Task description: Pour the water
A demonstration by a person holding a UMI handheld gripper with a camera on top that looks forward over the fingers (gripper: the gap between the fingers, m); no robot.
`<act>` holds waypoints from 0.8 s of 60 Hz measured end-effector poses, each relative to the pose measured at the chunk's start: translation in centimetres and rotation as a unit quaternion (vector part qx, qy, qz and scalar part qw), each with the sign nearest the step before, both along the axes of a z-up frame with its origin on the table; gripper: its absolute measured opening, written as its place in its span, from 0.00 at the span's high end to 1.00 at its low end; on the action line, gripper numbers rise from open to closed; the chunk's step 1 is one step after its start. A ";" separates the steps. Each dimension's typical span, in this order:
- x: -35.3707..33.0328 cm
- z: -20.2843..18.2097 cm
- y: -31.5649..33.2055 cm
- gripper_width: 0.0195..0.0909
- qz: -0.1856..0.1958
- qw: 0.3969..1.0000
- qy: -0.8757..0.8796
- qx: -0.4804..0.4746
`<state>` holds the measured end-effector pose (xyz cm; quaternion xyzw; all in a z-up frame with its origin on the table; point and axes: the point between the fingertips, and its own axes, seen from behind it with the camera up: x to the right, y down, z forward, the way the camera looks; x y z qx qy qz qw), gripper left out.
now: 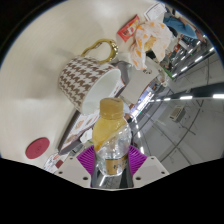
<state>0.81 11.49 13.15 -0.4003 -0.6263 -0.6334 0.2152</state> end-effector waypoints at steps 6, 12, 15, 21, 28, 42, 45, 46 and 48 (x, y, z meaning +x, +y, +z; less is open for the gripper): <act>0.1 0.9 -0.3 0.70 -0.009 0.998 0.066 0.004; 0.8 2.5 -1.2 0.70 -0.041 0.974 0.223 0.010; 0.9 3.6 -2.0 0.70 -0.055 0.947 0.316 0.022; 2.2 6.7 -3.1 0.70 -0.086 0.858 0.505 0.040; 4.4 8.5 -4.4 0.70 -0.114 0.730 0.671 0.064; 9.0 2.5 -5.8 0.70 -0.180 0.536 0.823 0.052; 9.6 0.5 -5.9 0.70 -0.191 0.511 0.837 0.045; 9.8 0.0 -6.2 0.70 -0.194 0.504 0.841 0.042; 10.0 -1.1 -6.2 0.70 -0.199 0.493 0.846 0.037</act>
